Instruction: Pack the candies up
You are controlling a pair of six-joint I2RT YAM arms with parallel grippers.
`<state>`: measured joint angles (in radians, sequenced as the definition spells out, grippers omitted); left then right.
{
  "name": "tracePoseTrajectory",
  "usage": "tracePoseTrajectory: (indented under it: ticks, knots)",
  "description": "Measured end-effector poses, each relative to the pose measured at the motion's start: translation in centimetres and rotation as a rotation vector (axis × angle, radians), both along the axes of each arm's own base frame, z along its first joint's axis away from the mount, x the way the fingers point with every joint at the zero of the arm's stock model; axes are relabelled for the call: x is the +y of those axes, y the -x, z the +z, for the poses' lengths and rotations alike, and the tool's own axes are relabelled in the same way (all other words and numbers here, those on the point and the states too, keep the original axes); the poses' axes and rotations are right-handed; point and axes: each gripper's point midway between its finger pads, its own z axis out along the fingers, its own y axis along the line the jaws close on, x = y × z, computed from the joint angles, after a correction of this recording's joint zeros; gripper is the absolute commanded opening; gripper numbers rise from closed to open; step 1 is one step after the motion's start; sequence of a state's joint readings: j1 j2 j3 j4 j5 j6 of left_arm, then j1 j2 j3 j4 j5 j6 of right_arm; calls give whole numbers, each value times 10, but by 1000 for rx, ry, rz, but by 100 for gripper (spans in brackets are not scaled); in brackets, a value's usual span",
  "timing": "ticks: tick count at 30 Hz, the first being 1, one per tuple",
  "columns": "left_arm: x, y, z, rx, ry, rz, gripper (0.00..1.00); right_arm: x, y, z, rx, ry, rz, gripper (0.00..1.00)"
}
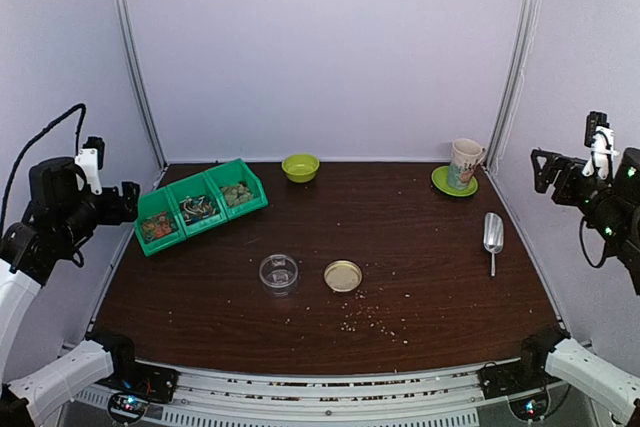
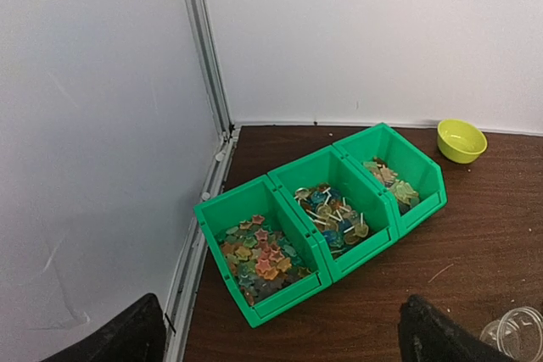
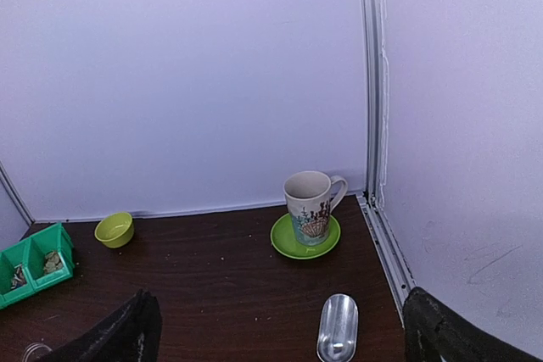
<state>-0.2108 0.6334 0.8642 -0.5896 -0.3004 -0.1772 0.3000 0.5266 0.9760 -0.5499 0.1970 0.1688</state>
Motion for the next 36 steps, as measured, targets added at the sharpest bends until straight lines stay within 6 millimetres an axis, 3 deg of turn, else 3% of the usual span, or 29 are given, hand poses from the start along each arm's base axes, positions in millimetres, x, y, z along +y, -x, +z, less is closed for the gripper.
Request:
tracePoseTrajectory:
  ticks: [5,10,16,21,28,36]
  knots:
    - [-1,-3,-6,11,18,-16,98,4,-3,0,24,-41,14,100]
    - [1,-7,-11,23,40,-10,98,16,-18,-21,129,-84,48,100]
    - [8,-6,-18,22,58,28,98,39,-41,-65,275,-182,101,100]
    - [12,-7,-20,23,64,57,98,58,-60,-119,411,-253,137,100]
    - [11,-21,-42,109,59,70,98,70,-74,-190,581,-236,122,99]
    - [15,-25,-51,140,54,98,98,71,-77,-224,636,-91,76,100]
